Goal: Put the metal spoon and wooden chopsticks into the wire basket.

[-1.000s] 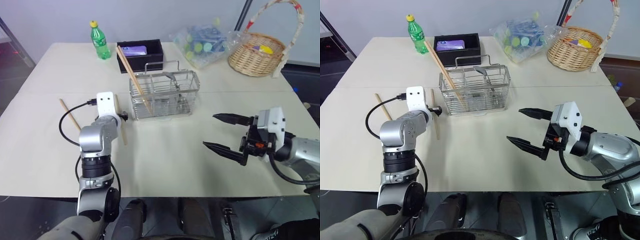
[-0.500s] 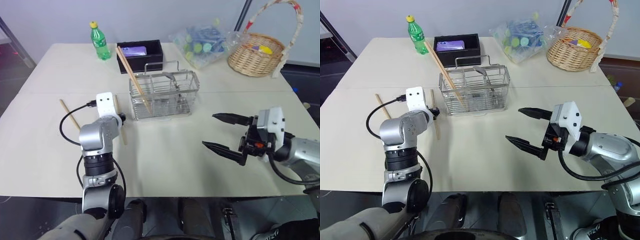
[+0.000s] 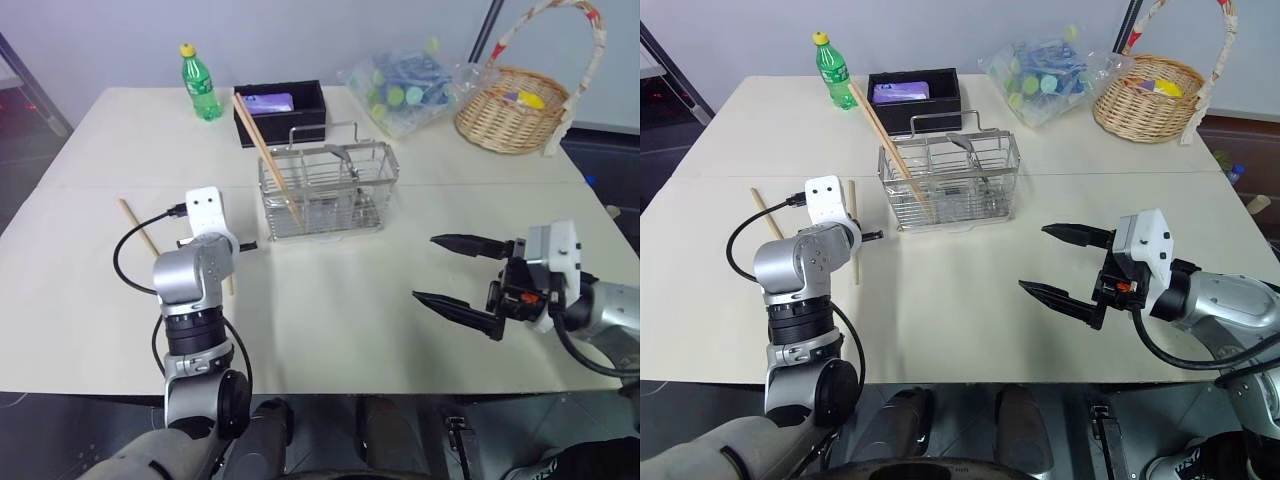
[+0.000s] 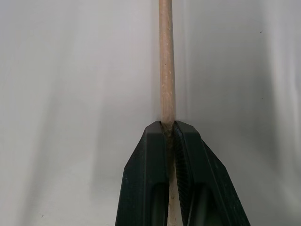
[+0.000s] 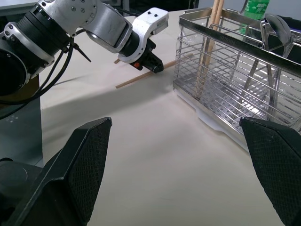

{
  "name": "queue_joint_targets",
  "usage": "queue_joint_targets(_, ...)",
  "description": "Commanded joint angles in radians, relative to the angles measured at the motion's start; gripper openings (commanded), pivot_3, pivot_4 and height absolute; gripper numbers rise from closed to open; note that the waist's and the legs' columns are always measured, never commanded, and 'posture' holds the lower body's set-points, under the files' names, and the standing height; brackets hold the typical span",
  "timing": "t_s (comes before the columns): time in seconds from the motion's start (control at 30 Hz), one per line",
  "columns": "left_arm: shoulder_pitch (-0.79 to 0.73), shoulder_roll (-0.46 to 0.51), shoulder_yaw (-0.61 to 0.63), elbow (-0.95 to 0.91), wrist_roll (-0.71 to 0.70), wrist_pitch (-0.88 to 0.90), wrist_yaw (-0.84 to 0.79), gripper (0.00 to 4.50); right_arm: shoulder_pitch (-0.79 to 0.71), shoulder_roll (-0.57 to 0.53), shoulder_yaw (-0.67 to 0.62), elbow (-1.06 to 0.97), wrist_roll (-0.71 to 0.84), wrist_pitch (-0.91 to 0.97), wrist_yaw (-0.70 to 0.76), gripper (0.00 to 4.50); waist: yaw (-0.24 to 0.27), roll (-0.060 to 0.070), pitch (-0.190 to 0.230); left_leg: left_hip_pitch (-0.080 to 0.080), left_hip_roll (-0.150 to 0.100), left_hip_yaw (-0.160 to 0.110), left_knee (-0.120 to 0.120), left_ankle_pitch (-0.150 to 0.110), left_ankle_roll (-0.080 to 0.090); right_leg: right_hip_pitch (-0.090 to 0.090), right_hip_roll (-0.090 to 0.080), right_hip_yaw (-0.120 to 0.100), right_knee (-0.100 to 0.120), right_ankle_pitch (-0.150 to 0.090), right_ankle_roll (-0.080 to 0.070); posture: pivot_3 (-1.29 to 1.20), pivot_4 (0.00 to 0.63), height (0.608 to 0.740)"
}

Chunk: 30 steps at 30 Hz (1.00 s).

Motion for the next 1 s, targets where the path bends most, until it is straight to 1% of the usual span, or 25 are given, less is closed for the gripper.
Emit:
queue_joint_targets(0.03,0.024,0.060,-0.011,0.005,-0.002,-0.048,-0.052,0.07,-0.006,-0.002,-0.023,-0.027,0.015,-0.001,-0.017,4.50,-0.001,0.000,0.000,0.000,0.000,0.000,0.000,0.000,0.000,0.000,0.000,0.000,0.000,0.000,0.000,0.00,0.150,0.740)
queue_joint_targets(0.1,0.023,0.103,-0.006,0.004,-0.021,-0.117,-0.100,0.07,-0.008,0.003,-0.016,-0.028,0.013,0.001,-0.030,4.50,-0.004,0.000,0.000,0.000,0.000,0.000,0.000,0.000,0.000,0.000,0.000,0.000,0.000,0.000,0.000,0.00,0.150,0.740)
queue_joint_targets(0.2,0.004,0.168,0.039,0.009,-0.065,-0.213,-0.172,0.07,0.001,0.008,-0.013,-0.034,0.011,-0.002,-0.043,4.50,0.000,-0.001,0.000,0.000,0.000,0.000,0.000,0.000,0.000,-0.001,0.000,0.000,0.000,0.000,0.000,0.00,0.150,0.740)
queue_joint_targets(0.4,-0.121,0.331,0.112,0.123,-0.155,-0.441,-0.334,0.07,-0.001,0.009,-0.010,-0.032,0.008,-0.005,-0.060,4.50,0.003,-0.002,0.001,-0.001,0.000,-0.001,0.000,0.000,0.000,-0.001,0.000,0.000,-0.001,0.000,0.000,0.00,0.150,0.740)
queue_joint_targets(0.43,-0.139,0.357,0.115,0.152,-0.172,-0.482,-0.373,0.07,-0.001,0.009,-0.009,-0.032,0.008,-0.006,-0.062,4.50,0.003,-0.002,0.001,-0.001,0.000,0.000,0.000,0.000,0.000,-0.001,0.000,0.000,-0.001,0.000,0.000,0.00,0.150,0.740)
queue_joint_targets(0.5,-0.165,0.430,0.089,0.225,-0.183,-0.630,-0.499,0.07,-0.001,0.010,-0.009,-0.034,0.008,-0.006,-0.069,4.50,0.002,-0.002,0.001,-0.002,0.000,0.000,0.000,0.000,0.000,-0.001,0.000,0.000,-0.001,0.000,0.000,0.00,0.150,0.740)
queue_joint_targets(0.57,-0.185,0.471,0.089,0.284,-0.233,-0.758,-0.641,0.07,-0.003,0.011,-0.009,-0.034,0.008,-0.006,-0.075,4.50,0.000,-0.001,0.001,-0.002,0.000,0.000,0.000,0.000,0.000,-0.001,0.000,0.000,-0.001,0.000,0.000,0.00,0.150,0.740)
queue_joint_targets(0.67,-0.215,0.491,0.097,0.329,-0.334,-0.865,-0.835,0.07,-0.006,0.013,-0.007,-0.033,0.005,-0.009,-0.083,4.50,0.000,-0.001,0.001,-0.002,0.000,0.000,0.000,0.000,0.000,-0.001,0.000,0.000,-0.001,0.000,0.000,0.00,0.150,0.740)
queue_joint_targets(0.73,-0.258,0.495,0.113,0.350,-0.421,-0.882,-0.942,0.07,-0.004,0.016,-0.007,-0.035,0.002,-0.013,-0.087,4.50,0.000,-0.002,0.001,-0.002,0.000,0.000,0.000,0.000,0.000,-0.001,0.000,0.000,-0.001,0.000,0.000,0.00,0.150,0.740)
queue_joint_targets(0.87,-0.355,0.510,0.125,0.430,-0.516,-0.896,-1.049,0.07,-0.003,0.026,0.000,-0.040,-0.004,-0.018,-0.099,4.50,-0.001,-0.002,0.001,-0.002,0.000,-0.001,0.000,0.000,0.001,-0.001,0.000,-0.001,-0.001,0.000,0.000,0.00,0.150,0.740)
queue_joint_targets(1.0,-0.446,0.493,0.136,0.508,-0.602,-0.890,-1.113,0.07,0.000,0.045,0.014,-0.051,-0.014,-0.023,-0.117,4.50,-0.005,-0.002,0.001,-0.002,0.000,-0.001,0.000,-0.001,0.001,-0.001,0.000,-0.001,0.000,0.000,0.000,0.00,0.150,0.740)
